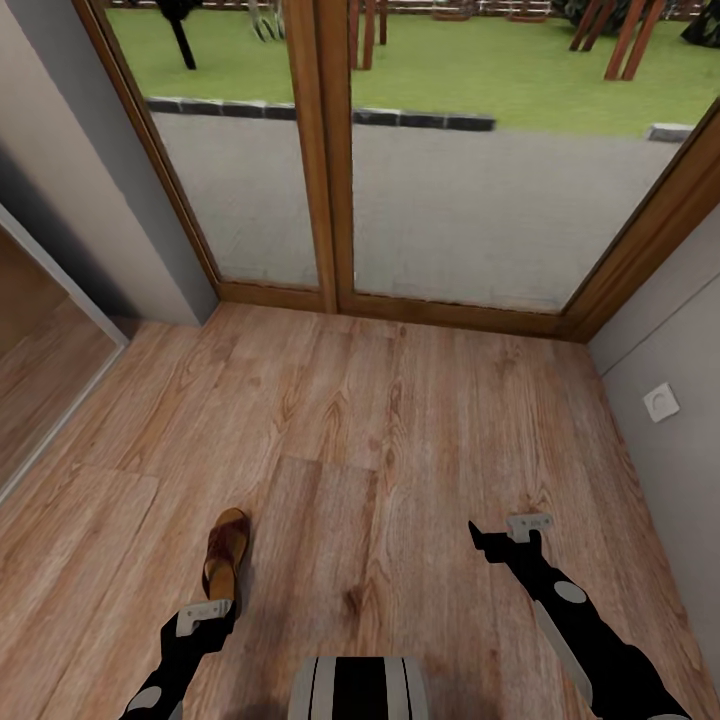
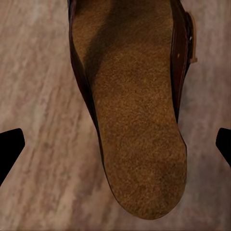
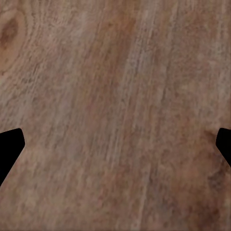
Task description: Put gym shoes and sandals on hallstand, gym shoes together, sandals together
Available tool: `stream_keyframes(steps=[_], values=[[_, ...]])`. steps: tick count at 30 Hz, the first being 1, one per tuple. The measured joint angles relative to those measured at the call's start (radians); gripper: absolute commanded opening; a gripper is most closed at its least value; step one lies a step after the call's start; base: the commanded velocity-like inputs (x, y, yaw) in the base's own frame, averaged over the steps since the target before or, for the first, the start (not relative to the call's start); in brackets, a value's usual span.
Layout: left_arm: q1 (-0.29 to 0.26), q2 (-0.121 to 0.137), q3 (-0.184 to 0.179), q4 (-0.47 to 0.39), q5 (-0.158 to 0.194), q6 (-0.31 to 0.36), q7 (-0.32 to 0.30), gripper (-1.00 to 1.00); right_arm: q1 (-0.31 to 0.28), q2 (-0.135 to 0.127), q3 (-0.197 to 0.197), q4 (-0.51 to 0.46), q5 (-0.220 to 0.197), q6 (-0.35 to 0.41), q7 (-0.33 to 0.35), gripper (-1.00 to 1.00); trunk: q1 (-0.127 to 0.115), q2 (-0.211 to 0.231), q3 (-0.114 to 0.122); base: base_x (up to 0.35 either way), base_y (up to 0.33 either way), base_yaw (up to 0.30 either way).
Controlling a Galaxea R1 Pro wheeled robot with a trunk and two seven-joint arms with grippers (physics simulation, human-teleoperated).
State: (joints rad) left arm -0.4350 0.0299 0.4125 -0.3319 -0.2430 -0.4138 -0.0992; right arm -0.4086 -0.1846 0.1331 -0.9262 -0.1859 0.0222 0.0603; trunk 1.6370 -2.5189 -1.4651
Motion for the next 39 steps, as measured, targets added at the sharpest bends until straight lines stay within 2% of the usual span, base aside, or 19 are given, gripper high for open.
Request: stream_keyframes(steps=[27, 33, 39], values=[[0.004, 0.000, 0.000, 0.004, 0.000, -0.002, -0.002, 1.00, -0.001, -0.001, -0.006, -0.009, -0.002, 0.001, 0.000, 1.00, 0.000, 0.000, 0.000, 0.029, -0.010, 0.000], [0.005, -0.007, -0.001, 0.007, -0.001, -0.002, -0.002, 1.00, 0.000, -0.001, -0.006, -0.107, -0.001, 0.002, -0.002, 1.00, 0.000, 0.000, 0.000, 0.000, 0.000, 0.000], [0.005, -0.012, -0.004, 0.005, -0.001, -0.002, -0.002, 1.00, 0.000, -0.001, -0.004, -0.162, 0.000, 0.002, -0.003, 1.00, 0.003, -0.001, -0.024, 0.000, 0.000, 0.000]])
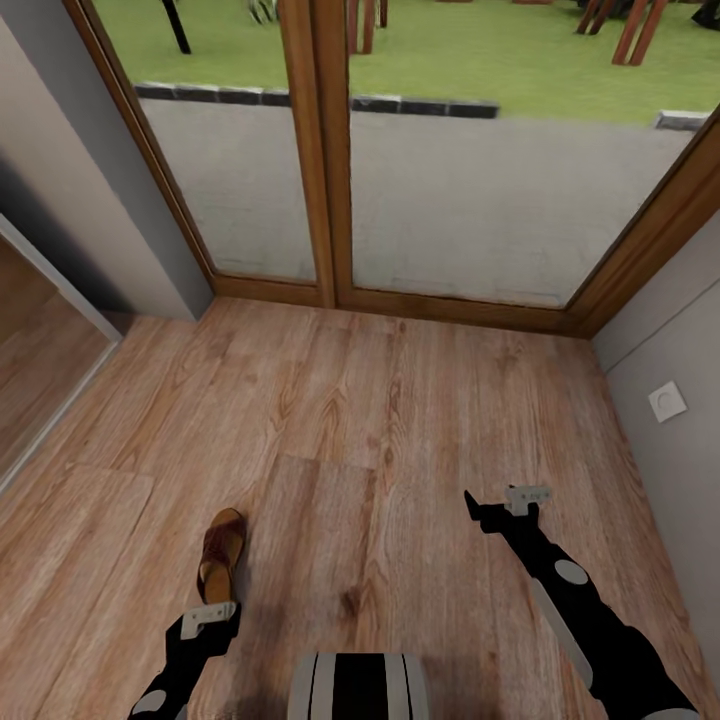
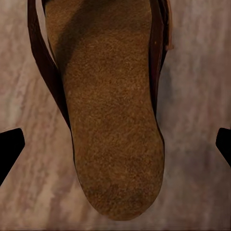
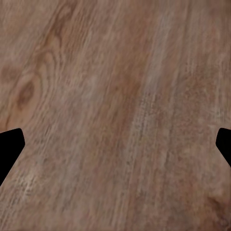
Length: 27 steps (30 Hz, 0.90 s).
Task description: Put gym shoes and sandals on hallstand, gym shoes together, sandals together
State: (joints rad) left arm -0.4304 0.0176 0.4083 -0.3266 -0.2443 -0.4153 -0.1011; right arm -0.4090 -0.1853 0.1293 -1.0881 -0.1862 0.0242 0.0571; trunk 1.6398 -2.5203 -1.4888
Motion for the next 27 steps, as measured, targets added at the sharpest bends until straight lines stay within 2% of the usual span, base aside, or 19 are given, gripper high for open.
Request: stream_keyframes(steps=[18, 27], values=[[-0.001, 0.001, 0.003, -0.005, 0.000, 0.000, 0.000, 1.00, 0.001, 0.001, 0.001, -0.017, 0.000, 0.000, 0.000, 1.00, 0.008, -0.004, -0.093, 0.000, 0.000, 0.000], [-0.002, 0.001, 0.004, -0.005, 0.000, 0.000, 0.000, 1.00, 0.000, 0.000, 0.001, -0.017, 0.000, 0.000, 0.000, 1.00, 0.008, -0.004, -0.098, 0.000, 0.000, 0.000]])
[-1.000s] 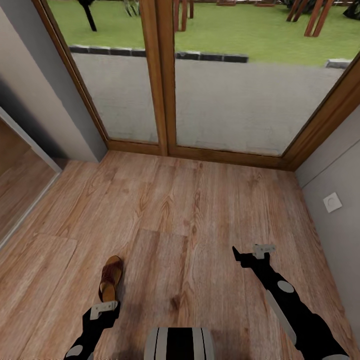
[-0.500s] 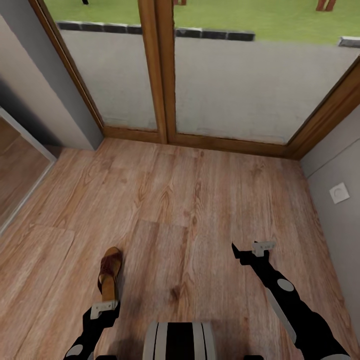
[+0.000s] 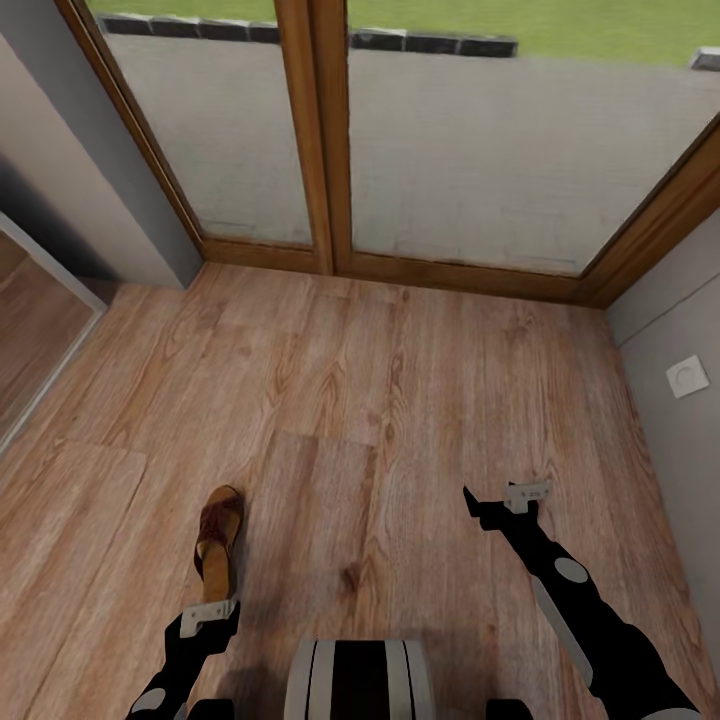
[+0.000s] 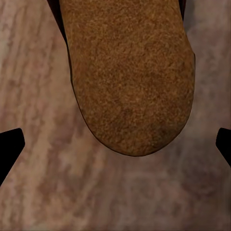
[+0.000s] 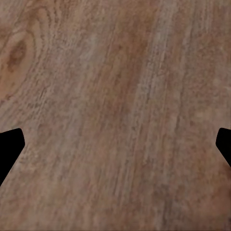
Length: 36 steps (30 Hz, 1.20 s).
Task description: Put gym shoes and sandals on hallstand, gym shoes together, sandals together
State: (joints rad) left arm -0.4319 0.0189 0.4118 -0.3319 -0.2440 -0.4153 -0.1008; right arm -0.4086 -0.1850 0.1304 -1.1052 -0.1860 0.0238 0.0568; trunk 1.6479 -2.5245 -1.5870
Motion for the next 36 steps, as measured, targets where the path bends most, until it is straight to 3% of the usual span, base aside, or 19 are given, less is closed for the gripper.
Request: stream_keyframes(steps=[6, 22, 36], values=[[0.000, 0.000, 0.000, 0.000, 0.000, 0.000, 0.000, 1.00, 0.000, 0.000, 0.000, 0.001, 0.000, 0.000, 0.000, 1.00, 0.002, -0.001, -0.019, 0.000, 0.000, 0.000], [0.001, 0.000, -0.001, 0.000, 0.000, 0.000, 0.000, 1.00, 0.000, -0.001, 0.000, 0.002, 0.000, 0.000, 0.000, 1.00, 0.002, -0.001, -0.020, 0.004, 0.000, 0.000], [0.002, 0.000, -0.002, 0.000, 0.000, 0.000, 0.000, 1.00, 0.001, -0.001, 0.000, 0.003, 0.000, 0.000, 0.000, 1.00, 0.002, -0.001, -0.020, 0.110, 0.000, 0.000]])
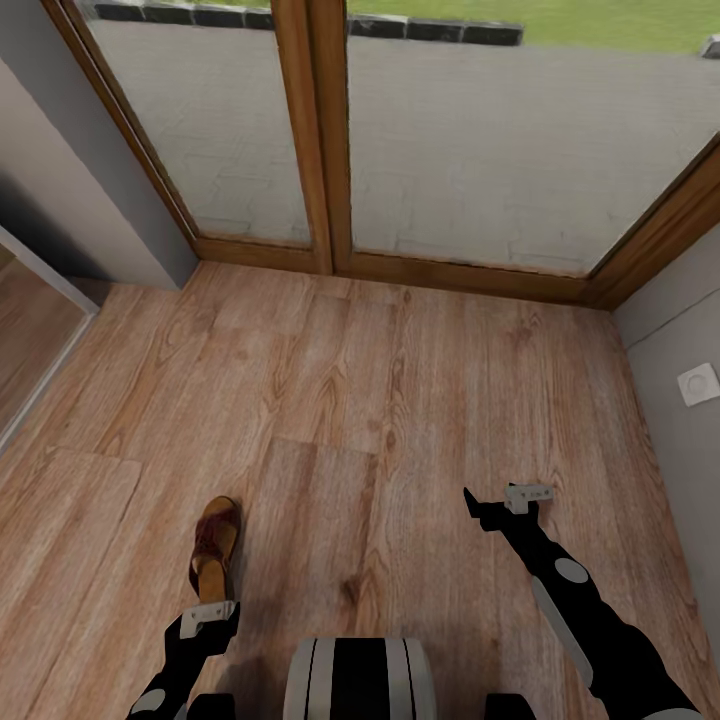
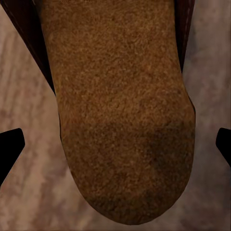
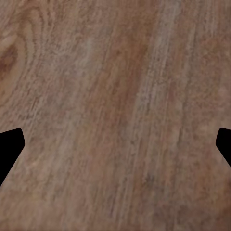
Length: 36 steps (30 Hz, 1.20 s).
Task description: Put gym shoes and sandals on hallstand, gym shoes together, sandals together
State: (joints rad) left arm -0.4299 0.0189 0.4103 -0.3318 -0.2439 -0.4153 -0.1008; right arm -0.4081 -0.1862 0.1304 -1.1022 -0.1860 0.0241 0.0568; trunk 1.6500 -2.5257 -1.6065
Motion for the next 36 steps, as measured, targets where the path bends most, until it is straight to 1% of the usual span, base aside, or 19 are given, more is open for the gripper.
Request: stream_keyframes(steps=[20, 21, 36], values=[[0.001, 0.001, 0.001, 0.001, 0.001, 0.000, 0.000, 1.00, 0.000, 0.000, 0.000, 0.000, 0.000, 0.000, 0.000, 1.00, 0.000, 0.000, 0.000, 0.003, 0.000, 0.000], [0.001, 0.001, 0.000, 0.001, 0.001, 0.000, 0.000, -1.00, 0.000, 0.000, 0.000, 0.000, 0.000, 0.001, 0.000, 1.00, 0.000, 0.000, 0.000, 0.000, 0.000, 0.000], [0.005, 0.003, 0.000, -0.001, 0.005, -0.002, -0.003, -1.00, 0.000, 0.000, 0.000, 0.002, 0.000, 0.000, 0.000, 1.00, 0.000, 0.000, 0.000, 0.000, 0.000, 0.000]])
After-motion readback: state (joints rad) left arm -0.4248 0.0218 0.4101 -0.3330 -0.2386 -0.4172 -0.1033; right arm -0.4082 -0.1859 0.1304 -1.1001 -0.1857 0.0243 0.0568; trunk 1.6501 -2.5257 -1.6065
